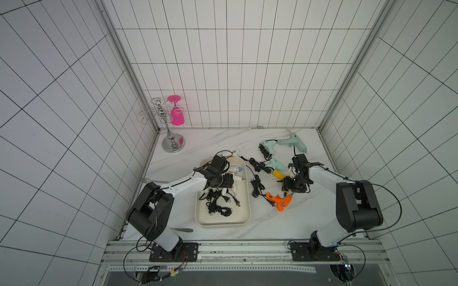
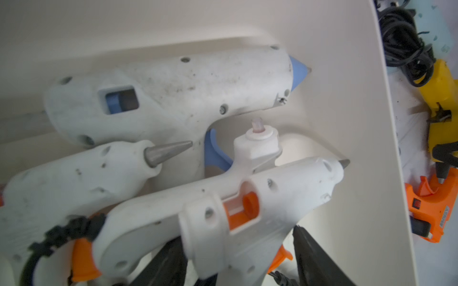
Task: Put the hot melt glue gun into the storage box
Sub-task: Adjust the hot melt adhesive gun in the storage box.
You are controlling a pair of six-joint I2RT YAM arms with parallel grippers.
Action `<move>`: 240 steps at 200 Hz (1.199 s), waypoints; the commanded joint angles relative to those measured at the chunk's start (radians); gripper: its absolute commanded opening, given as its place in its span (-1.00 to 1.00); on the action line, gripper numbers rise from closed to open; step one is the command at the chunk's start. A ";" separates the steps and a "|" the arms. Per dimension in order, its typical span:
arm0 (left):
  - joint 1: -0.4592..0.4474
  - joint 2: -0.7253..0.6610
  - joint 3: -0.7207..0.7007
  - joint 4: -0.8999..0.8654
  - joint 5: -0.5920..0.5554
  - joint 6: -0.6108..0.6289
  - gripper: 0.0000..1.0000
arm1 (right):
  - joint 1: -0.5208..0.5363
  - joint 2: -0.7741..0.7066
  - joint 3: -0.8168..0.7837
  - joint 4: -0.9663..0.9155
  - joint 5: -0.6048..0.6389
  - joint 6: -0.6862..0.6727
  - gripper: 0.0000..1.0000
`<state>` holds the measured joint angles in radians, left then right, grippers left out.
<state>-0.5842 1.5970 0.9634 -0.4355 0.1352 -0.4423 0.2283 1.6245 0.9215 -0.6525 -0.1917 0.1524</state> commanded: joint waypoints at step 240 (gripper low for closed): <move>-0.384 -0.167 0.369 -0.237 -0.450 0.647 0.98 | 0.280 -0.470 0.195 -0.237 0.192 -0.336 -0.67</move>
<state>-0.9531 1.4113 1.2861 -0.6773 -0.2405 0.0910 0.4557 1.1786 1.0813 -0.8406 0.0265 -0.1108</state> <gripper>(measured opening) 0.990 0.359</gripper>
